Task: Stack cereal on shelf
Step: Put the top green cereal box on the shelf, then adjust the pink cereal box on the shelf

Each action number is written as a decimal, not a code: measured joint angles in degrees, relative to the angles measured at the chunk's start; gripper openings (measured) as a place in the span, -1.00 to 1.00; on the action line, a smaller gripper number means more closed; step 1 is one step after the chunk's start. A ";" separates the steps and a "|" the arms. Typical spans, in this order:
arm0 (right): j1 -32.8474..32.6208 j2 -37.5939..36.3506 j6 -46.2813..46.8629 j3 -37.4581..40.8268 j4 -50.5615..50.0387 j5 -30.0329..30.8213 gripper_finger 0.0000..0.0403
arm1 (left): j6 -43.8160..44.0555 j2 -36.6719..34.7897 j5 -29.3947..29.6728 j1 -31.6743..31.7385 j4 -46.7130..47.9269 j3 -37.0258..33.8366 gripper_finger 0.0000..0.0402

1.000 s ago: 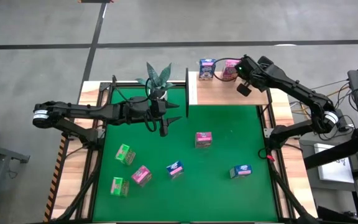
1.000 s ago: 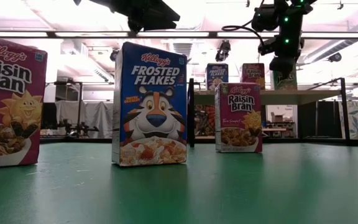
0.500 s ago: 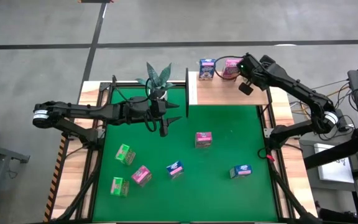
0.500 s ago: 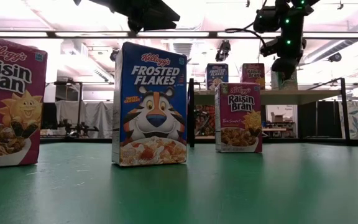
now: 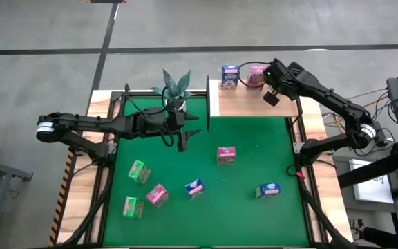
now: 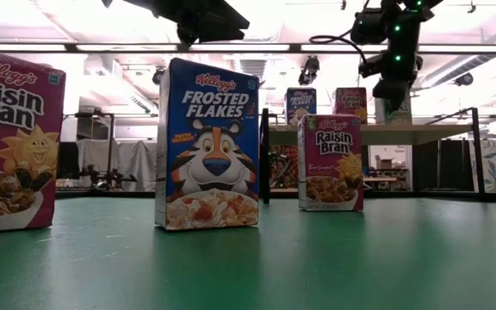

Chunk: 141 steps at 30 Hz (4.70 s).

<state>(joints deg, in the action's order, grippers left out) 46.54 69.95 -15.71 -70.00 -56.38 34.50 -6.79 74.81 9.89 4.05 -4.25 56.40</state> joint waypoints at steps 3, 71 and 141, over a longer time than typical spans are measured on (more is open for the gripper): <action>0.00 0.00 -0.32 0.00 0.99 0.00 -0.96 | 0.00 0.00 0.00 0.00 0.00 0.00 0.01; -31.22 -12.42 42.69 19.37 30.81 1.55 -0.96 | -0.55 3.93 0.04 -4.70 -0.01 0.02 0.01; -14.63 -1.01 36.68 12.50 31.28 -0.44 -0.96 | -1.70 3.85 0.04 -4.68 1.05 0.13 0.01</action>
<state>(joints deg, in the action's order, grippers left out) 31.92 68.94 20.97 -57.49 -25.10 34.06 -8.49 78.65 9.93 -0.62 -3.20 56.53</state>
